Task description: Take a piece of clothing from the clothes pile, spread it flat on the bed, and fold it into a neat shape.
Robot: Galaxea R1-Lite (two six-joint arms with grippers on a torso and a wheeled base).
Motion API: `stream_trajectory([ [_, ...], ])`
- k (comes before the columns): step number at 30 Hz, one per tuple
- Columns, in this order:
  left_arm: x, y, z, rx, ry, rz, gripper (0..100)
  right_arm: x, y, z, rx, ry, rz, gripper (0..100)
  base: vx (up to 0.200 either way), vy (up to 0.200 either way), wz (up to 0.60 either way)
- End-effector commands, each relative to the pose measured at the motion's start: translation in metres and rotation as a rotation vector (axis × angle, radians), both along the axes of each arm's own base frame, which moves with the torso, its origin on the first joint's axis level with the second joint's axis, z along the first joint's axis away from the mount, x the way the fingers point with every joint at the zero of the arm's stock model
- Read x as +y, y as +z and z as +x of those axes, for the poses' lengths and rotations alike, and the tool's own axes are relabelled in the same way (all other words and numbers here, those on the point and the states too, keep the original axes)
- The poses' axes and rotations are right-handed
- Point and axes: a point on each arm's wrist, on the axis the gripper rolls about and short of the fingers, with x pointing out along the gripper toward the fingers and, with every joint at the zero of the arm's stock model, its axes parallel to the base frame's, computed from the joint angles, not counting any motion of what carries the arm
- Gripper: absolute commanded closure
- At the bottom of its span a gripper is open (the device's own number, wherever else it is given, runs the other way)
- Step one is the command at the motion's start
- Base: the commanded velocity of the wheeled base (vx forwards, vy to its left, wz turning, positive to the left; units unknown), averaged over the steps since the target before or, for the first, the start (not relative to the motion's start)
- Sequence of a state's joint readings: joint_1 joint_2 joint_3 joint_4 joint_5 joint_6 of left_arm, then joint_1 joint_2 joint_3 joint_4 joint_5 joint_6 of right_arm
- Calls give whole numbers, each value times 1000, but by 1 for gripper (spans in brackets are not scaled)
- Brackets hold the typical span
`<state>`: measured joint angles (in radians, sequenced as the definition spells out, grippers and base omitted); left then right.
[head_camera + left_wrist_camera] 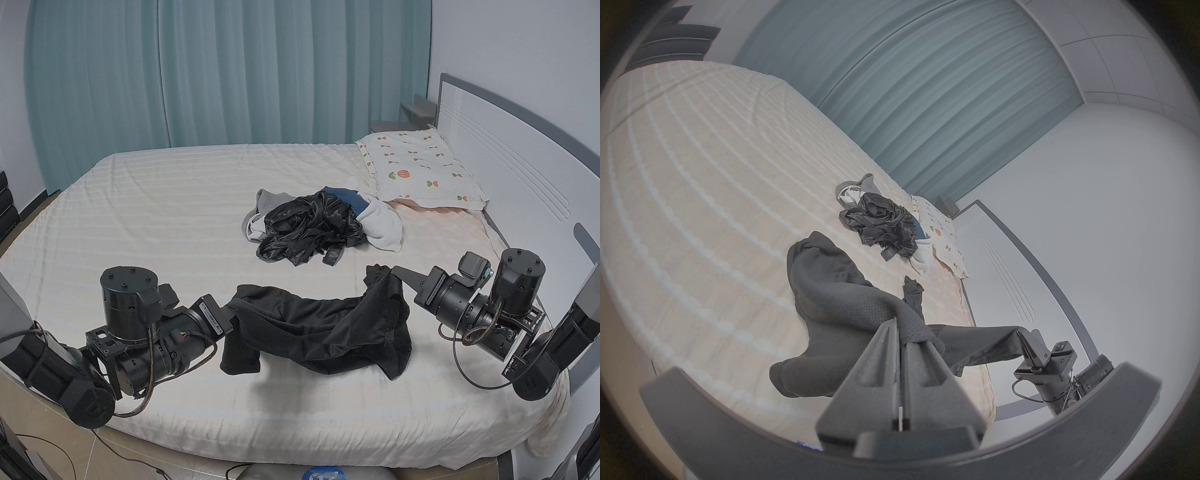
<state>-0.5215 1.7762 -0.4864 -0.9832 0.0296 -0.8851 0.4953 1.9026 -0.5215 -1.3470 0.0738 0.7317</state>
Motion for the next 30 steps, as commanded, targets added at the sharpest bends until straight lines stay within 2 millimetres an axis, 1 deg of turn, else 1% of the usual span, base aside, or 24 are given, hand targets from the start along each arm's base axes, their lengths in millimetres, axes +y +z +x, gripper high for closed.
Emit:
stream_trajectory([
  [1,0,0,0,-1,1,0,100,0,2,-1,-4,0,2,100,0,0,0],
  [18,0,-3,-1,17,13,-3,100,0,3,-2,-11,-12,4,100,0,0,0],
  [21,0,-4,-1,19,13,-3,100,0,2,-1,-8,-12,2,100,-200,0,0],
  [30,2,-1,2,6,25,-9,100,1,2,-1,-9,-12,3,100,0,0,0],
])
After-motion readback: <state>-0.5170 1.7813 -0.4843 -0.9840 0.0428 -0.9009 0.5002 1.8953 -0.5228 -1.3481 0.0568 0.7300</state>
